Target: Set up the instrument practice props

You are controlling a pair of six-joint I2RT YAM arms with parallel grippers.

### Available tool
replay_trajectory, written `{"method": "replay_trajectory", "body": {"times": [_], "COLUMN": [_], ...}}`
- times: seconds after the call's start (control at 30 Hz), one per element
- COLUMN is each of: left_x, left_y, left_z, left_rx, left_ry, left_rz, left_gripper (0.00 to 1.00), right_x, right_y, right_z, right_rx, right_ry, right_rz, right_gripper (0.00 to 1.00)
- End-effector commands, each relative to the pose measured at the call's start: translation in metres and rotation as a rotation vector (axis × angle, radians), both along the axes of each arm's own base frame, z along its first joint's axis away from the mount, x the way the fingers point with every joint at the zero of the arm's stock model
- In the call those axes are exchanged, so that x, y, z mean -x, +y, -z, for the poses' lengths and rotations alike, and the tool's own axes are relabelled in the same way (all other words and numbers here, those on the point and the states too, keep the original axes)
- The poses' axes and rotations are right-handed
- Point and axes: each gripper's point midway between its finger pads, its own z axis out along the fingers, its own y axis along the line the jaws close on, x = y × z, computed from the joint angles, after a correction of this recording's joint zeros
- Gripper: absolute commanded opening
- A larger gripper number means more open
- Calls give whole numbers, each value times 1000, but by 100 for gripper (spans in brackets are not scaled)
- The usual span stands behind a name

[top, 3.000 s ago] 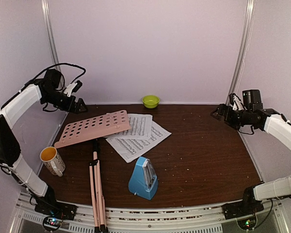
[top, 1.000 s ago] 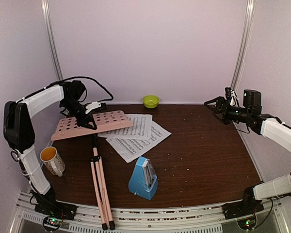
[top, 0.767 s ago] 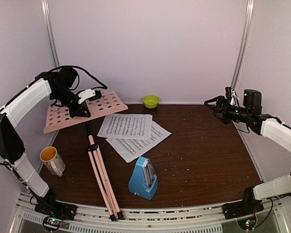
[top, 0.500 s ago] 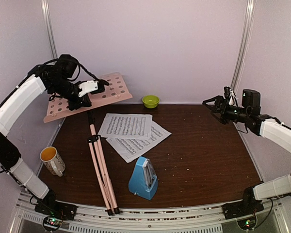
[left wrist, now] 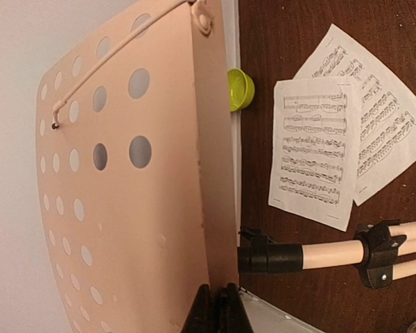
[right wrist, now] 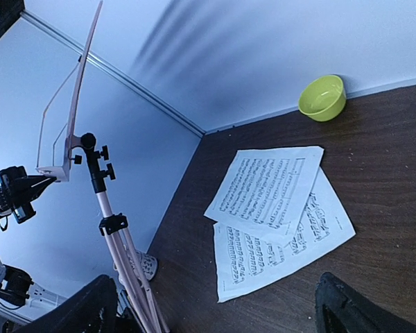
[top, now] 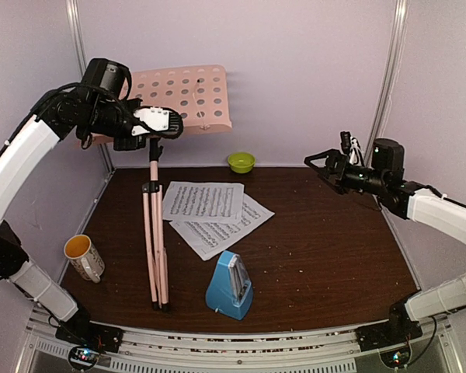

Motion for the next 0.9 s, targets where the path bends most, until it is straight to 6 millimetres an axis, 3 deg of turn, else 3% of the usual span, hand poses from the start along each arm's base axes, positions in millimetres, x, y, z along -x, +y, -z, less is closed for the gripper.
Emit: {"method": "replay_trajectory", "body": {"times": [0.0, 0.27, 0.4, 0.5, 0.67, 0.87], "left_x": [10, 56, 80, 91, 110, 131], "left_y": [3, -26, -39, -42, -45, -50], "left_z": [-178, -236, -254, -266, -275, -287], "left_rx": [252, 435, 537, 591, 651, 770], "left_ry": [-592, -776, -796, -810, -808, -811], "left_rz": [4, 220, 357, 413, 498, 601], "left_gripper": [0, 0, 0, 0, 0, 0], "right_x": [-10, -18, -17, -20, -21, 0], "right_y": [27, 96, 132, 158, 188, 206], "right_z": [-47, -94, -126, -138, -159, -183], "right_rx": [-69, -233, -297, -333, -393, -408], "right_ry": [-138, -212, -272, -285, -318, -374], "right_rz": [-47, -223, -327, -395, -474, -585], "right_gripper": [99, 88, 87, 87, 87, 87]}}
